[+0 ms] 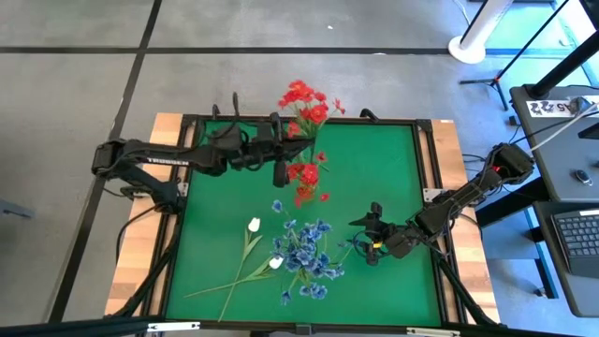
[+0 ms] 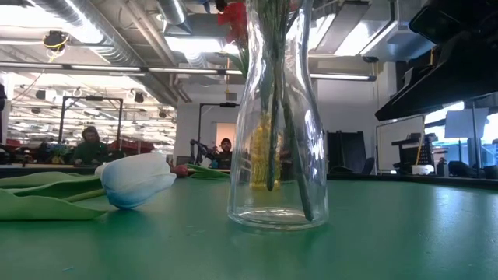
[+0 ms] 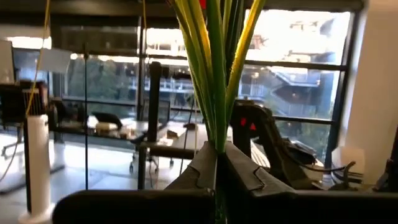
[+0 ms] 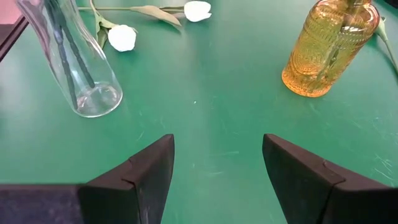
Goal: Sort flowers into vase by color
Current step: Put the orange flowers into the yellow vase
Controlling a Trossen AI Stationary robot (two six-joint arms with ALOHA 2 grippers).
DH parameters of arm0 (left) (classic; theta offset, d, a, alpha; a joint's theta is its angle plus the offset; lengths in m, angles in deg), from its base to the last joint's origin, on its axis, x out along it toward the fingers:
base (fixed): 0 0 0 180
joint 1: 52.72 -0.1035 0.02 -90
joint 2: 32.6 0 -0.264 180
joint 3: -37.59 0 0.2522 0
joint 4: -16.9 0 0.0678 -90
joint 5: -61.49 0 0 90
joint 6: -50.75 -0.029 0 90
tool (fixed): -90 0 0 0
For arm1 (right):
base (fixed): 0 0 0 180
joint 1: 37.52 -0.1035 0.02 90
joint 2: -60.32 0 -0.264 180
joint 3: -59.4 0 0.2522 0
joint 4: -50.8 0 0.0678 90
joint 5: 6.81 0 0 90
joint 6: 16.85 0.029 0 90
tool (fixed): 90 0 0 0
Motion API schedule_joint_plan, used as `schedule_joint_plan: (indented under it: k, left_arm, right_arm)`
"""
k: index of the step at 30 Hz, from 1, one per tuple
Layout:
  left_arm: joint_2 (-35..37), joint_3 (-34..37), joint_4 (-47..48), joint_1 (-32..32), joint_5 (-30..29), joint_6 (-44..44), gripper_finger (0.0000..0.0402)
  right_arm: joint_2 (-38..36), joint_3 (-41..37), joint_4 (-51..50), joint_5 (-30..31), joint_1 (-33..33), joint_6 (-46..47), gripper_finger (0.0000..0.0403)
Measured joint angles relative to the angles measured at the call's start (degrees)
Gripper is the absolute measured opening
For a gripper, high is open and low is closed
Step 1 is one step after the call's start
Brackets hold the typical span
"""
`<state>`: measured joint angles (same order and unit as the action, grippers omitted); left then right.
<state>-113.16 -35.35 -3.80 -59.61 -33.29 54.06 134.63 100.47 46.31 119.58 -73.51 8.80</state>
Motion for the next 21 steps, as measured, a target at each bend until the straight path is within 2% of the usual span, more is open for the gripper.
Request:
schedule_joint_plan:
  k: [9, 21]
  left_arm:
    - [-1.82, 0.02, 4.56, 1.44, -1.72, 0.60, 0.0000]
    - [-6.62, 0.05, 2.39, 1.29, -4.38, -2.18, 0.0000]
  right_arm:
    - [-0.01, 0.00, -0.21, 0.03, 0.00, -0.02, 0.0243]
    - [-0.01, 0.00, -0.27, 0.03, 0.00, -0.04, 0.0243]
